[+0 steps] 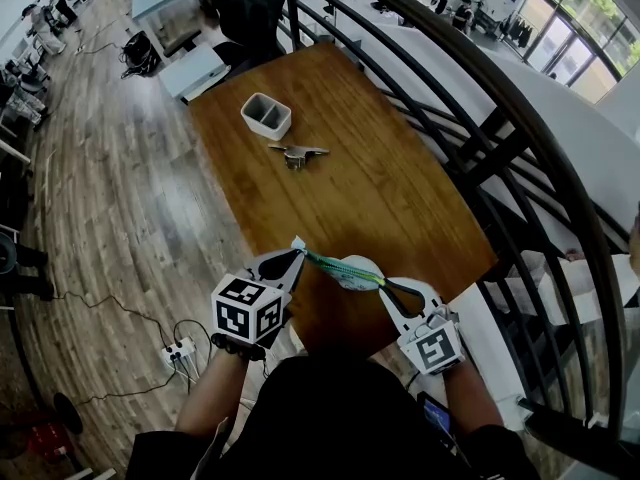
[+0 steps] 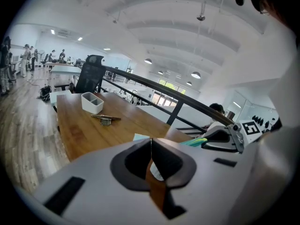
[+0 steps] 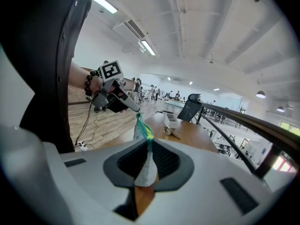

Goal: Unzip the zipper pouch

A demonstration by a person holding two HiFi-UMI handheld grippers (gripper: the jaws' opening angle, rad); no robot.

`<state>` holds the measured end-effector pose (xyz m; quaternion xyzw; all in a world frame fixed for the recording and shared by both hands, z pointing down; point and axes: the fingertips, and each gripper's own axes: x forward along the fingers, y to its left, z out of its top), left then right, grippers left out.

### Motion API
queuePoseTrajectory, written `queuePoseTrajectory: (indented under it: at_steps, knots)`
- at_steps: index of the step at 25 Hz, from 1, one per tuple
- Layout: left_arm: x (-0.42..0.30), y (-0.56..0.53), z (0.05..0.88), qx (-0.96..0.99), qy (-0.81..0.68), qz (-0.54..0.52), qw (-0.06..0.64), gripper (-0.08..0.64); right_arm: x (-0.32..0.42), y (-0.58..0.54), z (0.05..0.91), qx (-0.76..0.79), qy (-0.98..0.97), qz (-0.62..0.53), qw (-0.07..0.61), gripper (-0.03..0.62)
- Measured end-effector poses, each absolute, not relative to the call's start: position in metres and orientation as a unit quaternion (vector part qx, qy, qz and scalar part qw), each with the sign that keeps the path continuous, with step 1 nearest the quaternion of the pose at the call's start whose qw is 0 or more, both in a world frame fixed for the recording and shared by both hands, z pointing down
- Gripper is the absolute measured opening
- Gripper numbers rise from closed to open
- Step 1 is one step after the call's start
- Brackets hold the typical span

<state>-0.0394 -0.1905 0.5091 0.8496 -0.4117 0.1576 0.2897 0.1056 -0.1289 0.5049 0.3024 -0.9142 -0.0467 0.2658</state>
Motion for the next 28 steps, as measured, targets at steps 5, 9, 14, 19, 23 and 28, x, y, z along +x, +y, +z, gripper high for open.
queuePoseTrajectory:
  at_steps: [5, 9, 14, 19, 23, 28]
  knots:
    - [-0.037, -0.195, 0.506, 0.853, -0.412, 0.155, 0.28, 0.015, 0.109, -0.137, 0.509, 0.314, -0.91, -0.042, 0.266, 0.032]
    - [-0.037, -0.197, 0.505, 0.854, -0.419, 0.159, 0.263, 0.017, 0.111, -0.145, 0.51, 0.326, -0.908, -0.037, 0.261, 0.034]
    - [-0.039, -0.197, 0.501, 0.858, -0.417, 0.149, 0.261, 0.038, 0.113, -0.154, 0.515, 0.334, -0.904, -0.03, 0.263, 0.041]
    - [-0.04, -0.194, 0.505, 0.853, -0.419, 0.142, 0.275, 0.041, 0.114, -0.164, 0.508, 0.345, -0.901, -0.041, 0.261, 0.085]
    - [-0.044, -0.19, 0.507, 0.85, -0.423, 0.137, 0.282, 0.041, 0.113, -0.163, 0.5, 0.342, -0.902, -0.052, 0.256, 0.092]
    - [-0.048, -0.187, 0.503, 0.853, -0.426, 0.119, 0.277, 0.041, 0.114, -0.157, 0.498, 0.357, -0.9, -0.034, 0.249, 0.081]
